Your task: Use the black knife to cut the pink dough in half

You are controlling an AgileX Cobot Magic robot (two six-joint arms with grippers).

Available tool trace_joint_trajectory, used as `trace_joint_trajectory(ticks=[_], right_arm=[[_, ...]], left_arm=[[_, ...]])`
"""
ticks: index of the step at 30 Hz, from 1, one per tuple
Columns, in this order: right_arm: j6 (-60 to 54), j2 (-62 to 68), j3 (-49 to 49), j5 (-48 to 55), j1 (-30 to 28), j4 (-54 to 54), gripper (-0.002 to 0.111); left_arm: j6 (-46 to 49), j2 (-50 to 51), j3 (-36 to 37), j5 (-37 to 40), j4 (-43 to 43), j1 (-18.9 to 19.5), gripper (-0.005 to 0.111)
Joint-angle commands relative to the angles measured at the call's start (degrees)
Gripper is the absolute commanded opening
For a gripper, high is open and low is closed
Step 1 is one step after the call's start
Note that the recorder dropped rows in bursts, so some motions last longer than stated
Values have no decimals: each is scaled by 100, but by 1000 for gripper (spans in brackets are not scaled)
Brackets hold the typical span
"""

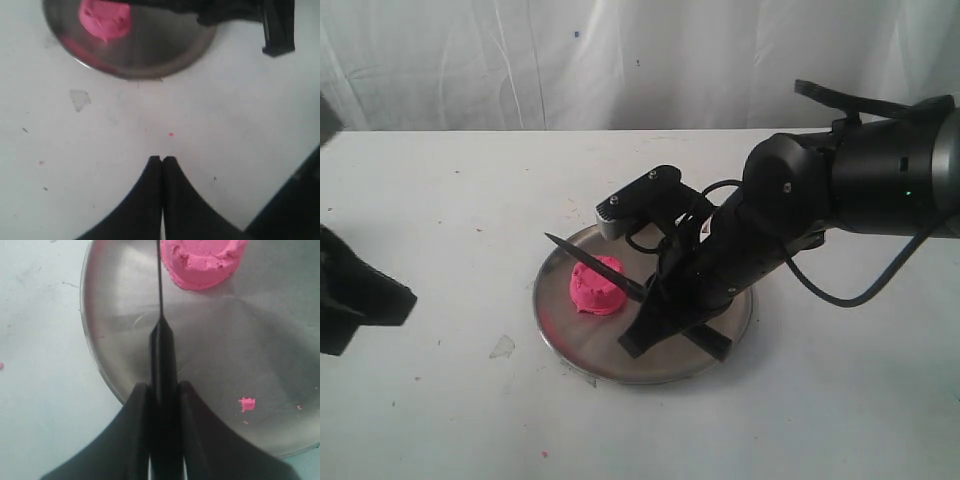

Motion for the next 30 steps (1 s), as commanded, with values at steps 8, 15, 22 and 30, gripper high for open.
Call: trace_joint_trajectory(ticks=[8,15,22,30], right_arm=[[13,-9,3,59,6,-13,0],[13,-9,3,171,6,-14,0],[35,26,-140,-19,6,-307,0],[1059,798,-769,351,6,-1573,0]], left_arm=[[4464,1249,297,1732,-5333,143,0],[4518,1705,134,99,-6754,1591,0],[4481,3358,-528,1077,-6732,2029,0],[4656,4336,-1201,958,-6675,1773,0]])
